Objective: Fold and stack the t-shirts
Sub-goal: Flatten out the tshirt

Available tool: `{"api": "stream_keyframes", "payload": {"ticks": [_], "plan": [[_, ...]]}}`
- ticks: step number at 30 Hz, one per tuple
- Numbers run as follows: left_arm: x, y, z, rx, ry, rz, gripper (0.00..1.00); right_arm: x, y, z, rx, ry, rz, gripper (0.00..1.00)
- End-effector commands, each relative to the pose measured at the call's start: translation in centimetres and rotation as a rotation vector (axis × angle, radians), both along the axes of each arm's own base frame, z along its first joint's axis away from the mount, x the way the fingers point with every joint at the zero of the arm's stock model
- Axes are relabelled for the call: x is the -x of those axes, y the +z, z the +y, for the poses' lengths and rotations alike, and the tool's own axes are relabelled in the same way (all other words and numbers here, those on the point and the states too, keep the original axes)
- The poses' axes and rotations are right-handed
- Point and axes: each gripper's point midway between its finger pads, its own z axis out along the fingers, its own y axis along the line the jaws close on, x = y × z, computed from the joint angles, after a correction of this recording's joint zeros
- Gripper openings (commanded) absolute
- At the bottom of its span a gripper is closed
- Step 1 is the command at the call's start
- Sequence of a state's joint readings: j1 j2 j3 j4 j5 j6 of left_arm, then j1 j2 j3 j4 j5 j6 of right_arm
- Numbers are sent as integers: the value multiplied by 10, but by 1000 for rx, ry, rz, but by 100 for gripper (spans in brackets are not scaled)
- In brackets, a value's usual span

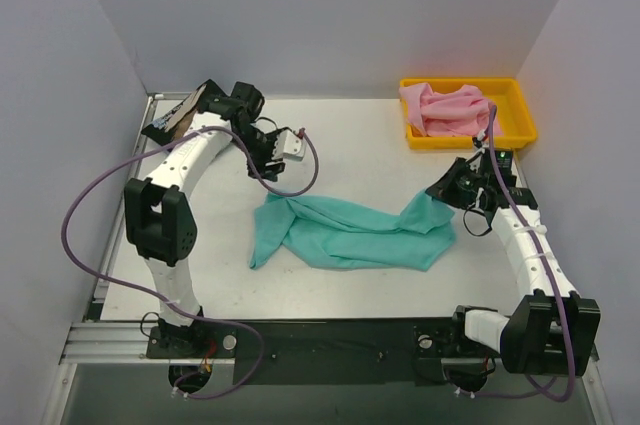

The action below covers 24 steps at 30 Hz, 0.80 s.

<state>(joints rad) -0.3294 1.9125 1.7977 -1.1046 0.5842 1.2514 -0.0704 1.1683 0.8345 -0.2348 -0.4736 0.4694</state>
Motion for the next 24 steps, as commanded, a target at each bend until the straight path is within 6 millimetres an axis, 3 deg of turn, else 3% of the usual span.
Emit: {"api": "stream_keyframes", "payload": {"ticks": [1, 4, 11, 15, 20, 24], "plan": [[81, -16, 17, -89, -378, 156, 67, -14, 27, 6, 1, 54, -98, 0], [72, -28, 21, -121, -346, 154, 68, -12, 27, 4, 16, 63, -97, 0], [50, -60, 11, -151, -273, 132, 71, -6, 22, 5, 23, 73, -92, 0], [47, -71, 13, -180, -266, 141, 71, -4, 22, 3, 34, 73, -97, 0], [32, -67, 7, -163, -251, 78, 49, -3, 24, 5, 31, 83, -103, 0], [20, -66, 3, -151, -227, 33, 55, -3, 28, 6, 31, 90, -118, 0]]}}
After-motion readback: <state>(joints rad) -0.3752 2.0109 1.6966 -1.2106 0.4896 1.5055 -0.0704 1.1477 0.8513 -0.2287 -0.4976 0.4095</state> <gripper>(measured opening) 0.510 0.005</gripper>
